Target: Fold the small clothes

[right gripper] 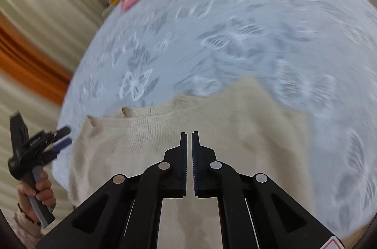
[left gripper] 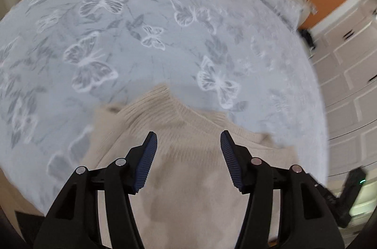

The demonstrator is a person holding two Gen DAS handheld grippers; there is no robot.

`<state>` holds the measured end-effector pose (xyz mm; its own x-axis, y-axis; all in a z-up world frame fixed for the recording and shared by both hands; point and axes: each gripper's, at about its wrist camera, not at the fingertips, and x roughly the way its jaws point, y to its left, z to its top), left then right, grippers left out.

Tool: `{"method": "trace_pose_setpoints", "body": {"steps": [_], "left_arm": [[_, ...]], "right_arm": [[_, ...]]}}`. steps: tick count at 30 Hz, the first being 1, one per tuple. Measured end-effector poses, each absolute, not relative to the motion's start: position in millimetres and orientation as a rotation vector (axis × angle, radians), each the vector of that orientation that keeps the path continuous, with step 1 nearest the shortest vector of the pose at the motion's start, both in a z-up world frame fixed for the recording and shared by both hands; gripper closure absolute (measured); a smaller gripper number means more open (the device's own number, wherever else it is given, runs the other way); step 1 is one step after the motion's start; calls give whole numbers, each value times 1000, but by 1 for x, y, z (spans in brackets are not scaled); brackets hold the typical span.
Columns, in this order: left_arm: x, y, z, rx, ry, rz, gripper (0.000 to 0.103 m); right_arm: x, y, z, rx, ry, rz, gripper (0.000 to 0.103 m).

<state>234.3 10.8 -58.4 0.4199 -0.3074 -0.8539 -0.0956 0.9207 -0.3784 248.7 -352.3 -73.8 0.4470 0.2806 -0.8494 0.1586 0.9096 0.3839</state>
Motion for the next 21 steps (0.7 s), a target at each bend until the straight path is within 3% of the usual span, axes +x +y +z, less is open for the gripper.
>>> {"method": "trace_pose_setpoints", "body": {"steps": [1, 4, 8, 11, 15, 17, 21], "left_arm": [[243, 5, -69, -383, 1159, -115, 41], [263, 14, -109, -379, 1216, -11, 40], [268, 54, -136, -457, 1199, -16, 47], [271, 51, -136, -409, 1201, -15, 47], [271, 41, -133, -379, 1184, -5, 39], [271, 37, -136, -350, 1179, -1, 39], [264, 31, -121, -273, 1199, -8, 39]], "right_arm": [[258, -345, -84, 421, 1136, 79, 99], [287, -359, -115, 368, 1199, 3, 99], [276, -437, -153, 463, 1197, -201, 103], [270, -458, -153, 558, 1192, -234, 103], [269, -419, -121, 434, 1113, -145, 103], [272, -416, -150, 349, 1228, -188, 103], [260, -438, -138, 465, 1182, -232, 103]]}}
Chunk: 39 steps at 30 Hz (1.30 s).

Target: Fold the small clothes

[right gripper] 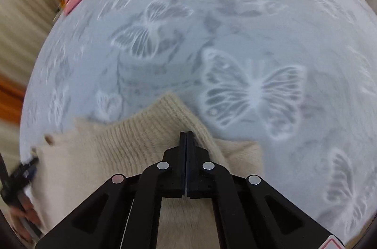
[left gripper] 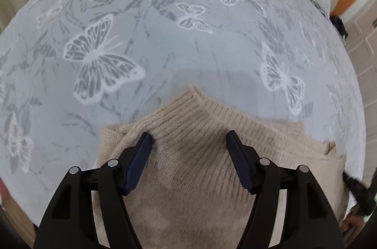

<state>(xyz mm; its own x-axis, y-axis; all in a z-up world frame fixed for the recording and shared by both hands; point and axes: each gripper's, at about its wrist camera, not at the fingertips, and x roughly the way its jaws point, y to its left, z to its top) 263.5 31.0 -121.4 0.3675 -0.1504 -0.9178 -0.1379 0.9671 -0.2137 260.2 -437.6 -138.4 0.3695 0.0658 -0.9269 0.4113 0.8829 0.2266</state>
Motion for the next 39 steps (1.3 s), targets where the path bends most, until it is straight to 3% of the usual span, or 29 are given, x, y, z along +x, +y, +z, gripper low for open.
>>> {"method": "trace_pose_setpoints", "body": {"steps": [3, 5, 7, 11, 14, 15, 18, 20, 23, 26, 31, 39], "left_arm": [[244, 34, -98, -271, 1166, -44, 38], [221, 45, -84, -294, 1140, -45, 25], [194, 65, -81, -359, 1141, -15, 21], [141, 110, -112, -525, 1231, 100, 18], [108, 136, -141, -638, 1315, 170, 17], [101, 140, -139, -652, 1282, 160, 16], [97, 137, -138, -623, 1293, 187, 12], [100, 135, -144, -619, 1312, 199, 8], [101, 135, -151, -654, 1325, 228, 5], [98, 138, -154, -702, 1335, 213, 5], [94, 140, -158, -740, 1321, 198, 5], [91, 126, -156, -745, 1352, 170, 5]], "right_arm": [[232, -433, -107, 408, 1130, -232, 101], [202, -433, -101, 400, 1122, -239, 101], [167, -435, -111, 415, 1144, -258, 101], [128, -437, -141, 436, 1197, -285, 103], [120, -441, -114, 514, 1159, -297, 103], [120, -437, -105, 520, 1137, -276, 96], [122, -427, -103, 464, 1172, -244, 91], [119, -429, -131, 465, 1260, -258, 90], [107, -443, -130, 582, 1213, -285, 90], [104, -428, -93, 579, 1156, -269, 81], [125, -365, -52, 457, 1114, -90, 80], [214, -232, -68, 302, 1215, 182, 81]]}}
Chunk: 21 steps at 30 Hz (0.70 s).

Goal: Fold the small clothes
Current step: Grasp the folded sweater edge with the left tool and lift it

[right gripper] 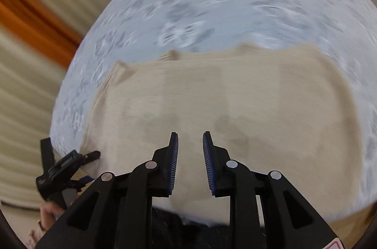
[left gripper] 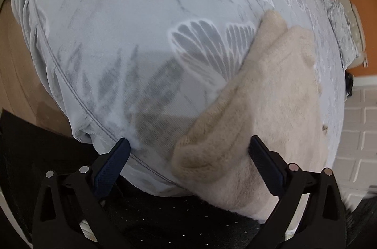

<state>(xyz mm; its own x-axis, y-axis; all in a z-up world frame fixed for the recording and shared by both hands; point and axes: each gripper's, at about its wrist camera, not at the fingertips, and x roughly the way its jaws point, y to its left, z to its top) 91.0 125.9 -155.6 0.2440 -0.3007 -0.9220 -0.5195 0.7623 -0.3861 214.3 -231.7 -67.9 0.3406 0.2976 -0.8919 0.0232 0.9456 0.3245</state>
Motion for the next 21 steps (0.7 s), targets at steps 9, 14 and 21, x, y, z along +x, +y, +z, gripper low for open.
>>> {"method": "trace_pose_setpoints", "body": {"steps": [9, 14, 21], "left_arm": [[105, 110, -159, -664, 1372, 168, 5], [110, 103, -162, -658, 1375, 170, 5], [109, 113, -165, -697, 1352, 171, 10]], "right_arm": [[264, -153, -110, 96, 1336, 200, 80], [268, -146, -131, 57, 1352, 189, 78], [272, -146, -137, 48, 1356, 194, 78]]}}
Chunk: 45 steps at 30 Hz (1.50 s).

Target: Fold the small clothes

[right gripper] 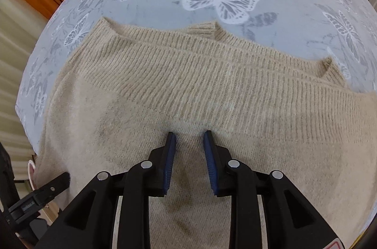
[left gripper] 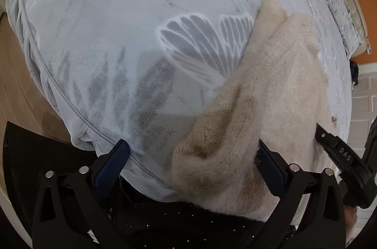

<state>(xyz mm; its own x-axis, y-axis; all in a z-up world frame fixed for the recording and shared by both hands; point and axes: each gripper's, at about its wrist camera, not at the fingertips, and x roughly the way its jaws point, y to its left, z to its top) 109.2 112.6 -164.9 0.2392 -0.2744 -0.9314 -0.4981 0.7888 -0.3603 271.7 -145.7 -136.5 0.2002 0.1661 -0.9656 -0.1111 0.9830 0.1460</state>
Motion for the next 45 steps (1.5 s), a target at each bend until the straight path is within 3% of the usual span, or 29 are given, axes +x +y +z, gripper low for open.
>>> {"method": "trace_pose_setpoints", "body": {"steps": [3, 5, 13, 21, 40, 43, 45], "left_arm": [[99, 127, -160, -796, 1314, 181, 33], [98, 129, -152, -890, 1268, 79, 79], [119, 68, -38, -667, 1076, -127, 82], [122, -34, 22, -331, 1010, -249, 82], [106, -163, -34, -47, 1143, -316, 81], [103, -176, -55, -14, 1178, -334, 73], [100, -184, -70, 8, 1211, -335, 58]], "right_arm": [[272, -143, -137, 31, 1351, 192, 77], [271, -145, -136, 46, 1354, 194, 77], [245, -220, -91, 426, 1269, 185, 71], [173, -324, -54, 449, 1159, 32, 66], [90, -413, -74, 547, 1154, -91, 61], [93, -412, -74, 541, 1157, -86, 61], [95, -412, -75, 540, 1162, -83, 58]]}}
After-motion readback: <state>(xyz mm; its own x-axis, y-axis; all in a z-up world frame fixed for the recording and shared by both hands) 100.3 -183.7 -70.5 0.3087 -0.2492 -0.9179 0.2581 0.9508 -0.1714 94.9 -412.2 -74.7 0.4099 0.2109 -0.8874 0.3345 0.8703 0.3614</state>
